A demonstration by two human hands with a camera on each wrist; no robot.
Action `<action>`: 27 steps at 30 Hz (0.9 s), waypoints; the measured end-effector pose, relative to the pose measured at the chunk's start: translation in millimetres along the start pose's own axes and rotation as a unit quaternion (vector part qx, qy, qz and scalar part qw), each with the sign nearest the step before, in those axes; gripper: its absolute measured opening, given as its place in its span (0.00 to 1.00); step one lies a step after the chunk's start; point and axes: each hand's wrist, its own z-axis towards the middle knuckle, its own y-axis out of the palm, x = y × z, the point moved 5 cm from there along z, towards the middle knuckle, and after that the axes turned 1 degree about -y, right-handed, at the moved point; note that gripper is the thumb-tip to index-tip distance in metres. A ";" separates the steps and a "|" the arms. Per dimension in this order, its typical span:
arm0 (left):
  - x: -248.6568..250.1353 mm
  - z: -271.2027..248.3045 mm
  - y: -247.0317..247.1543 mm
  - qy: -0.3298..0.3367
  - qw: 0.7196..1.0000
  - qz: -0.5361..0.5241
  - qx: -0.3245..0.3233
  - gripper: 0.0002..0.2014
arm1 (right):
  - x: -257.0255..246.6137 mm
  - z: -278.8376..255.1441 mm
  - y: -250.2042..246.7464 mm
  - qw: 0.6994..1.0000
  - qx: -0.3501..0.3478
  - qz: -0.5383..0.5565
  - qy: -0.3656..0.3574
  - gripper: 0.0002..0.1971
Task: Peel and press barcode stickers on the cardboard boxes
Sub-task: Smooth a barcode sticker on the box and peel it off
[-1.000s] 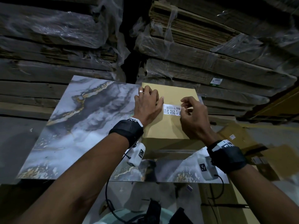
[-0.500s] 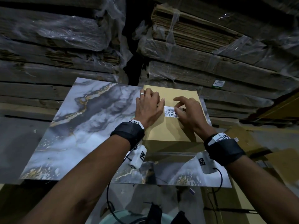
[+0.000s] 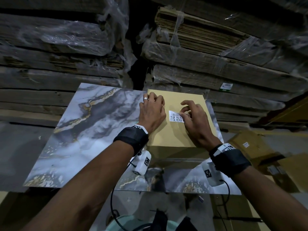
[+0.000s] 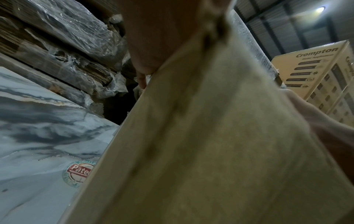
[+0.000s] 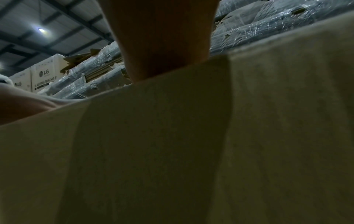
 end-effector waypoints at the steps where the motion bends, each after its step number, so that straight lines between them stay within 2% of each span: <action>1: -0.4 0.0 0.3 -0.001 1.000 0.000 0.001 0.07 | 0.2 -1.6 -0.1 1.000 0.006 0.006 -0.002 0.16; 10: -1.3 0.9 0.5 -0.003 1.000 -0.013 0.010 0.09 | -1.2 -9.2 -3.9 0.998 0.044 0.039 0.002 0.12; 13: -2.0 1.0 -0.1 -0.004 1.000 -0.016 0.012 0.09 | -2.6 -9.6 -3.5 0.999 0.047 0.002 -0.007 0.10; 19: -2.2 0.2 -0.6 -0.005 1.000 -0.028 0.013 0.12 | -14.3 -4.6 -9.2 0.996 0.071 -0.051 -0.034 0.15; 25: -2.5 0.1 -0.6 -0.004 0.999 -0.033 0.004 0.12 | -4.1 19.6 8.0 0.995 -0.065 -0.061 -0.041 0.18; 27: -2.3 -0.3 -1.2 -0.003 1.000 -0.031 0.002 0.12 | -3.4 23.3 12.5 0.994 -0.076 -0.064 -0.042 0.18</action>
